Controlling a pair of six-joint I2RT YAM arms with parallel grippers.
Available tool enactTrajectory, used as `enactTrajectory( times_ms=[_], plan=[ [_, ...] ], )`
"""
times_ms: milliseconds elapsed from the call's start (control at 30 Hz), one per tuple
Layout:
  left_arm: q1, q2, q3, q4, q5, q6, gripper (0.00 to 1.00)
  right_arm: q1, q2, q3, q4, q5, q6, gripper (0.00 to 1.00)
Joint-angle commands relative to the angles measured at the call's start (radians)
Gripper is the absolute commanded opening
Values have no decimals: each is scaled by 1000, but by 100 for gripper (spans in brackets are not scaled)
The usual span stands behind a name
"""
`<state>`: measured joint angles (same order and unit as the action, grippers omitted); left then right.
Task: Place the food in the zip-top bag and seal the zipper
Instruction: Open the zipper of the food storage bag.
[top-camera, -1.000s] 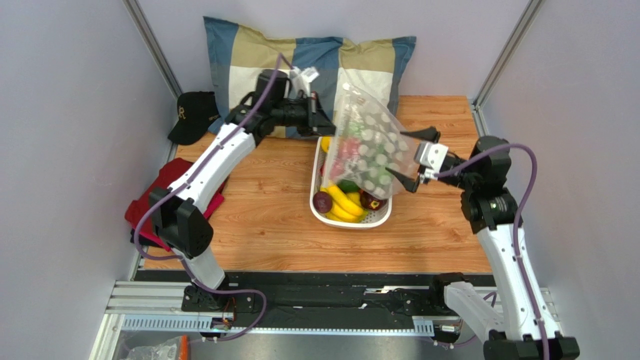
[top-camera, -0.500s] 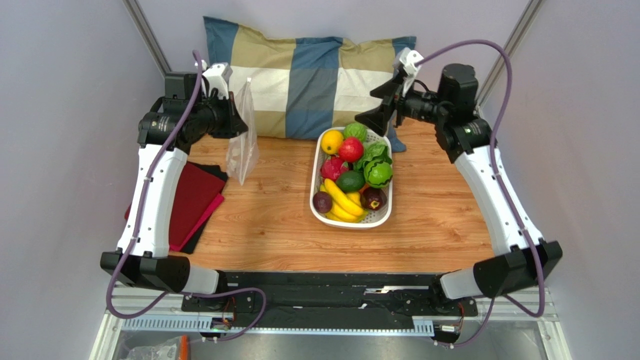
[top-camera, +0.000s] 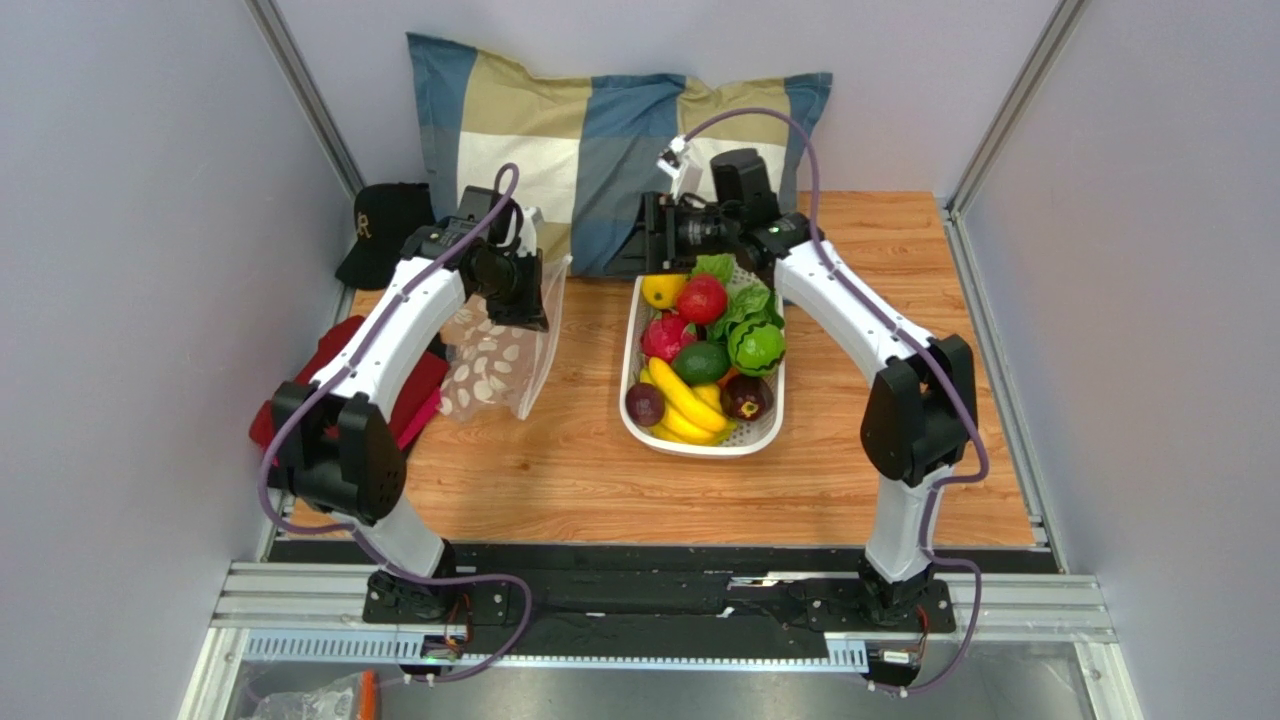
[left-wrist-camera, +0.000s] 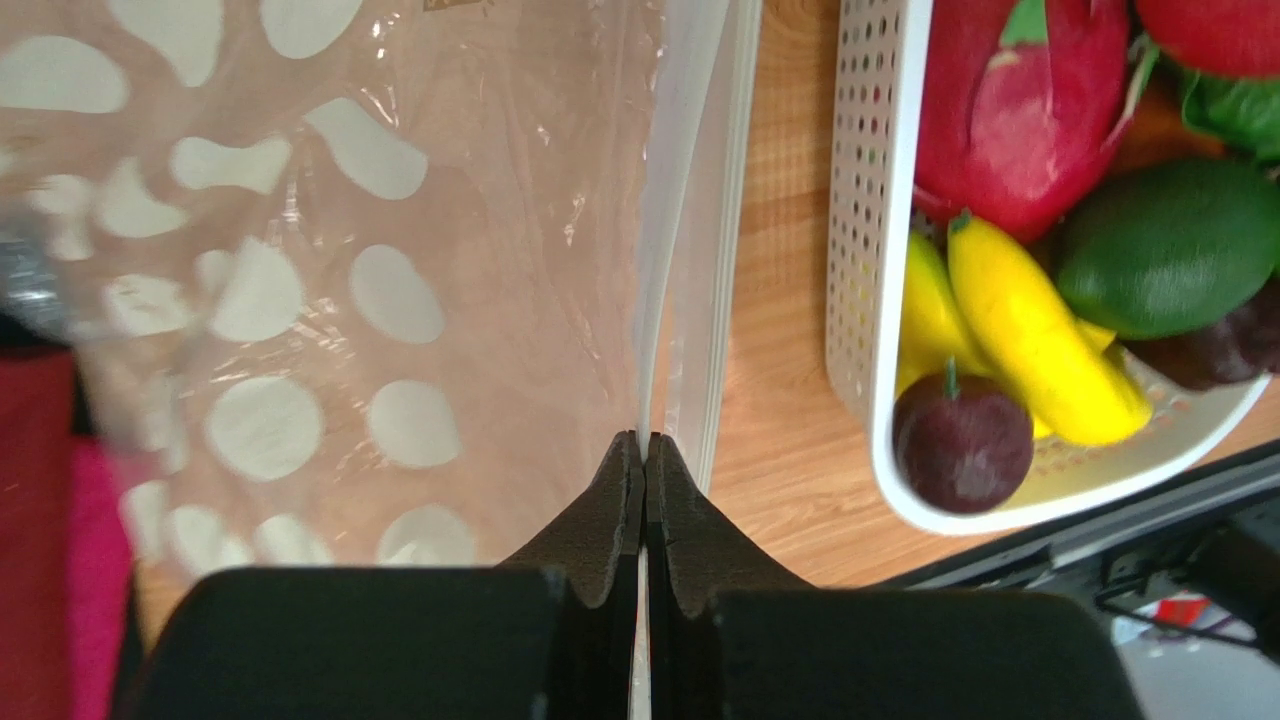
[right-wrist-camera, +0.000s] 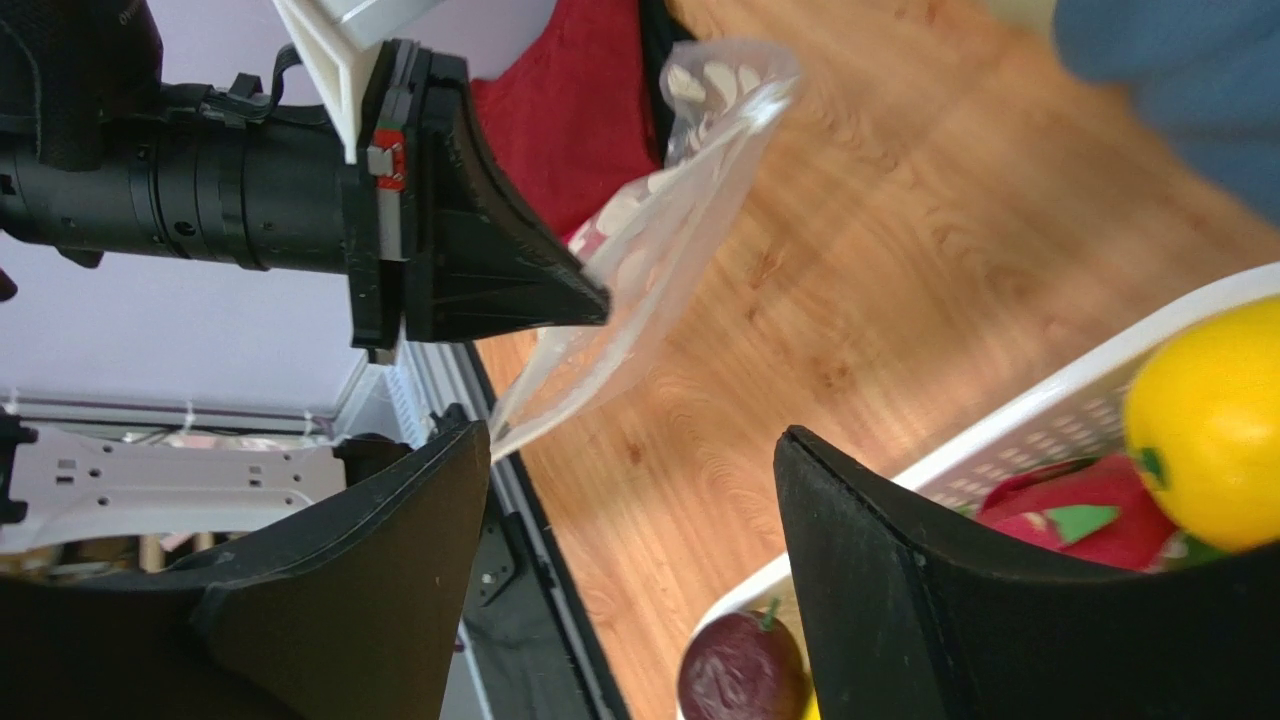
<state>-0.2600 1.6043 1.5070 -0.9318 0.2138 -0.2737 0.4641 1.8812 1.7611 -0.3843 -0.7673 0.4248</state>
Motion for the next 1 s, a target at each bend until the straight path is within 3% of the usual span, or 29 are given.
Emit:
enactTrajectory(
  times_ms=[0,333,567,767,967],
  plan=[
    [2,58,74,96,73,-162,0,65,33,64,38,86,160,74],
    [2,42,52,206,171,-234,0,119,113,44,38,198,265,73],
    [54,37,33,221,254,-302,0,133,87,-51,64,217,272,68],
    [70,11,6,266,326,-292,0,134,81,-89,114,211,273,57],
    [70,9,-2,277,340,-289,0,139,119,-55,166,194,305,57]
  ],
)
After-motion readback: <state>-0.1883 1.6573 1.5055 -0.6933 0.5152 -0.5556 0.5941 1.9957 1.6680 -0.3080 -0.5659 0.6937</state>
